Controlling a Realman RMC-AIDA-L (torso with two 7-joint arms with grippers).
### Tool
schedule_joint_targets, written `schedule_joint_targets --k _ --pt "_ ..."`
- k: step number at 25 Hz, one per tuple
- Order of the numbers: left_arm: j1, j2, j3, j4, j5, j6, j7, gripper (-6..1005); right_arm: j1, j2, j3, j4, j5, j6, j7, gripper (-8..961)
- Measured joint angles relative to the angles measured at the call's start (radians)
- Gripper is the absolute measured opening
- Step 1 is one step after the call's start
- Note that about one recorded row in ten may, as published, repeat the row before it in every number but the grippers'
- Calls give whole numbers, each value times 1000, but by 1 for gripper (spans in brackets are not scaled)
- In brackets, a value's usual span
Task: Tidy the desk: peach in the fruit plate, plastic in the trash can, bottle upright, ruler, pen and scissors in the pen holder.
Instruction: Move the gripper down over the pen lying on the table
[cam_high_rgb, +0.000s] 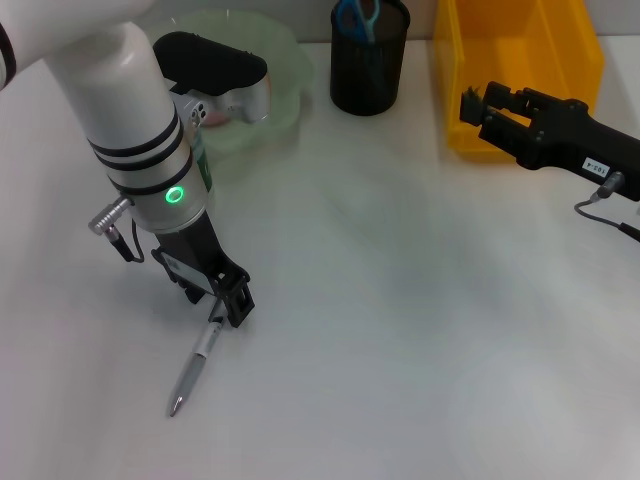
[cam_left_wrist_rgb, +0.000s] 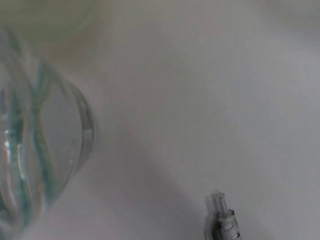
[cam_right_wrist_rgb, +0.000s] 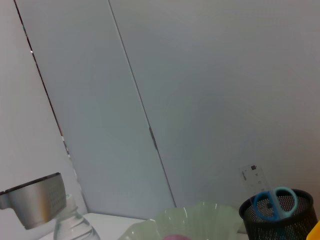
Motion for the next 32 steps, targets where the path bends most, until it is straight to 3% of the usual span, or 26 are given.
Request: schedule_joint_targets --k 32 --pt "-6 0 0 -1 -3 -4 0 395 2 0 8 1 0 1 0 468"
